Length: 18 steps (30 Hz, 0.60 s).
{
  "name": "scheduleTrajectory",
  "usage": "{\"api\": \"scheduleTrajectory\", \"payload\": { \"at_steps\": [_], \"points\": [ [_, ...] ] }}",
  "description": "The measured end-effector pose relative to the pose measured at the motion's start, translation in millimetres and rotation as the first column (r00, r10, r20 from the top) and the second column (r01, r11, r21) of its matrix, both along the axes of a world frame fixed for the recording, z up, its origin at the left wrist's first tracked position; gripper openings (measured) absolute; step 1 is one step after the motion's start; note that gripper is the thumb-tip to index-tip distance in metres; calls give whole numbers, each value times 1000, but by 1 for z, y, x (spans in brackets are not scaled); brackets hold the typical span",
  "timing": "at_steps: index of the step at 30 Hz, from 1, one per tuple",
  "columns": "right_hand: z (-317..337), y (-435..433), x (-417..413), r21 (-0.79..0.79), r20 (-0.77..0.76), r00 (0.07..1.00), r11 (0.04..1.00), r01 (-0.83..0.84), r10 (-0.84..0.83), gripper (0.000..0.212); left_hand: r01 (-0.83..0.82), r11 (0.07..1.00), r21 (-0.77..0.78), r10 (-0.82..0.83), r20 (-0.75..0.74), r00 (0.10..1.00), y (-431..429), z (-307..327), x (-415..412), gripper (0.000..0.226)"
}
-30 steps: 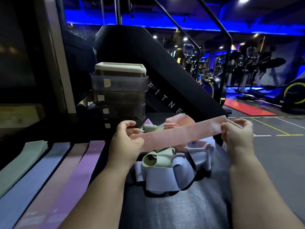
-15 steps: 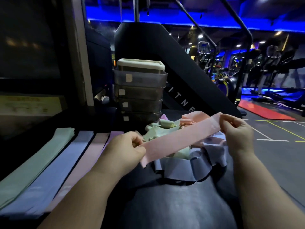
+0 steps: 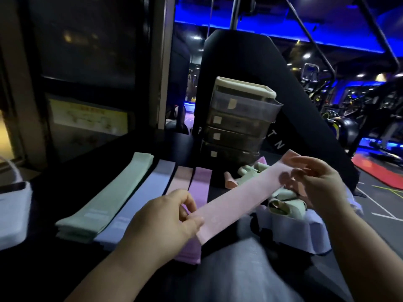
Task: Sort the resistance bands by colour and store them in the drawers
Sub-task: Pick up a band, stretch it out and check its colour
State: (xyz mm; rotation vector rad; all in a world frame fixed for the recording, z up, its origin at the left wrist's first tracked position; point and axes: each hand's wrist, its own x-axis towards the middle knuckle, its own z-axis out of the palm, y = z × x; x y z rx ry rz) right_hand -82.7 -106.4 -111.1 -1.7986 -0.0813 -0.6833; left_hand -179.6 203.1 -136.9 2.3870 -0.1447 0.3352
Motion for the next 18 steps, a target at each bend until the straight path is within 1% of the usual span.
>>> {"api": "scheduleTrajectory", "payload": {
  "at_steps": [2,3,6,9,11,13,15,18],
  "points": [
    [4,21,8,-19,7,1000,1000,-18,19,27,-4,1000,0,4,-4,1000,11,-1,1,18],
    [5,29,15,-3,5,1000,1000,-15,15,25,-5,1000,-3,5,-6,1000,16,-1,2,18],
    [7,59,34,65,-35,999,998,-13,15,28,-30,1000,-1,30,1,1000,37,2,3,13],
    [3,87,55,53,-101,995,998,-16,21,32,-34,999,-21,33,-19,999,56,5,2,8],
    [2,107,67,60,-136,990,998,-33,41,38,-32,999,-20,32,-28,999,65,5,1,9],
    [2,128,77,2,-150,988,999,-33,33,44,-18,1000,-5,17,-44,999,71,5,-1,10],
    [0,147,86,-30,-161,986,999,-42,36,43,5,1000,11,-4,-72,997,74,4,-4,11],
    [-8,167,100,-105,-171,985,994,-37,19,33,47,998,41,-42,-108,993,73,3,-8,10]
  ]
}}
